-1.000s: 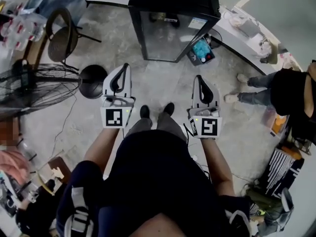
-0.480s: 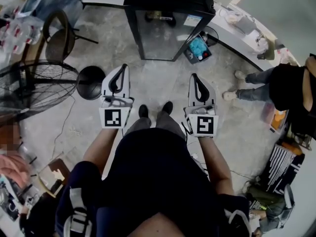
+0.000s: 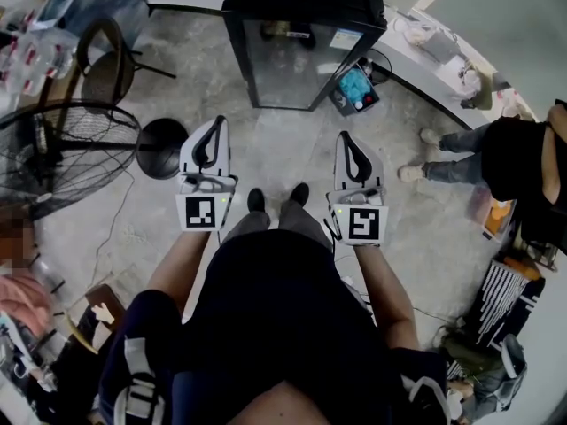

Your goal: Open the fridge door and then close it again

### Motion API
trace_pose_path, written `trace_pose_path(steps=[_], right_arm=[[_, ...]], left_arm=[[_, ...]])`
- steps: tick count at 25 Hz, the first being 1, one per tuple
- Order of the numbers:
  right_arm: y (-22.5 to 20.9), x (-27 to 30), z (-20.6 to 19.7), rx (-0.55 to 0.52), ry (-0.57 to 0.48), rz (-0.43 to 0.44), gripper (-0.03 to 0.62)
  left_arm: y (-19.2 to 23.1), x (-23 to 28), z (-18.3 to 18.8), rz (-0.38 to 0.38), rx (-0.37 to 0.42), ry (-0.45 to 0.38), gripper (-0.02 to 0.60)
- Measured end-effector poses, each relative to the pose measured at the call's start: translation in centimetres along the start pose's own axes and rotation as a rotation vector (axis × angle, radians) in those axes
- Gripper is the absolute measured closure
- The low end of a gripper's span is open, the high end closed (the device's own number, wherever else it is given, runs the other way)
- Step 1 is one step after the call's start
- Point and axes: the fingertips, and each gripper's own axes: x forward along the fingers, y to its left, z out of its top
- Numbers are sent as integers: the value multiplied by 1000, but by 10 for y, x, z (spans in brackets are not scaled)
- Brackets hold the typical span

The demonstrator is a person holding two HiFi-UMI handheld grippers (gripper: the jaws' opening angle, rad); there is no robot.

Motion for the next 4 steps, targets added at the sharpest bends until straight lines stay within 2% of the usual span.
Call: trace_pose_path(steps=[4], right_arm=[[-1, 4, 0, 0, 7, 3, 576]], left_arm=[[2, 3, 0, 3, -2, -4, 558]])
